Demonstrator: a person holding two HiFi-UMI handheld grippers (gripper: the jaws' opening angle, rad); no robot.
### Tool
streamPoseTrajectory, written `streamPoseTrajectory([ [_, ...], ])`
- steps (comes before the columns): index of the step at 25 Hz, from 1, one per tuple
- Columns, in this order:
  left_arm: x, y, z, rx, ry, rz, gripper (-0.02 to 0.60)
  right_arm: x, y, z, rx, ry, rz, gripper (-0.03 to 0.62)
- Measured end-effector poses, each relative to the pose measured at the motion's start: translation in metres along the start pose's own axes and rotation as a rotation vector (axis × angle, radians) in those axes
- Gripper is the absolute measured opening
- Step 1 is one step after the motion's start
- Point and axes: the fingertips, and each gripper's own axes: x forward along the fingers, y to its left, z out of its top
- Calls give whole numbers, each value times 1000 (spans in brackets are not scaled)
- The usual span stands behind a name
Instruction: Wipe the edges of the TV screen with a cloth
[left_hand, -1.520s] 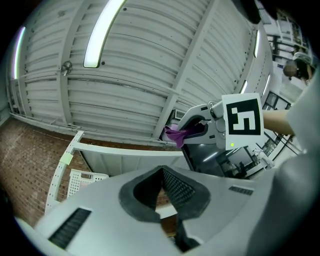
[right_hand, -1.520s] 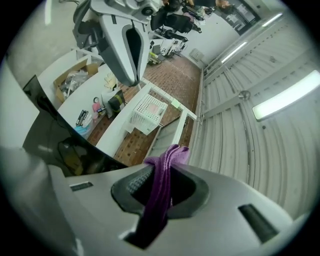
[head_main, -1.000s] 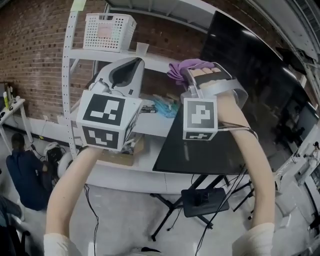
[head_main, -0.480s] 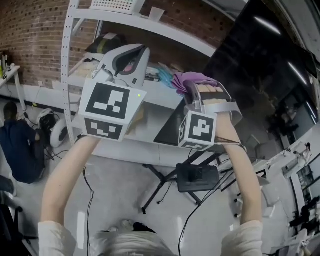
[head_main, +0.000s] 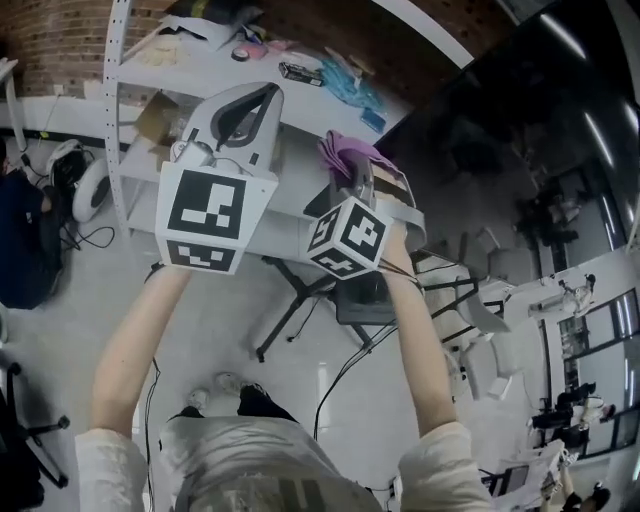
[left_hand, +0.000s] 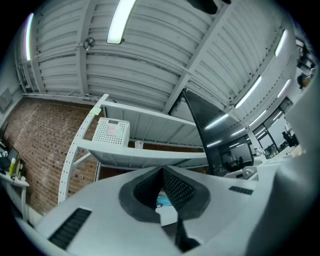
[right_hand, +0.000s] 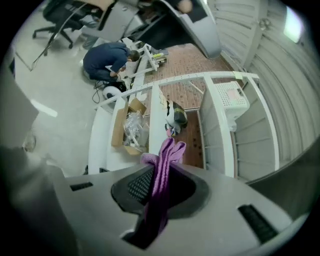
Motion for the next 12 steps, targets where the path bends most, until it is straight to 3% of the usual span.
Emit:
streamPoseTrajectory([
  [2,-10,1,-30,-25,28,18,15,13,27,-1,44,22,21,61],
  [8,-40,-13,-98,-108,110,37,15,38,106,-11,34,94,105,61],
  [12,-72,-21,-137,-111,162,55,15,45,158,-12,-8,86,172,61],
])
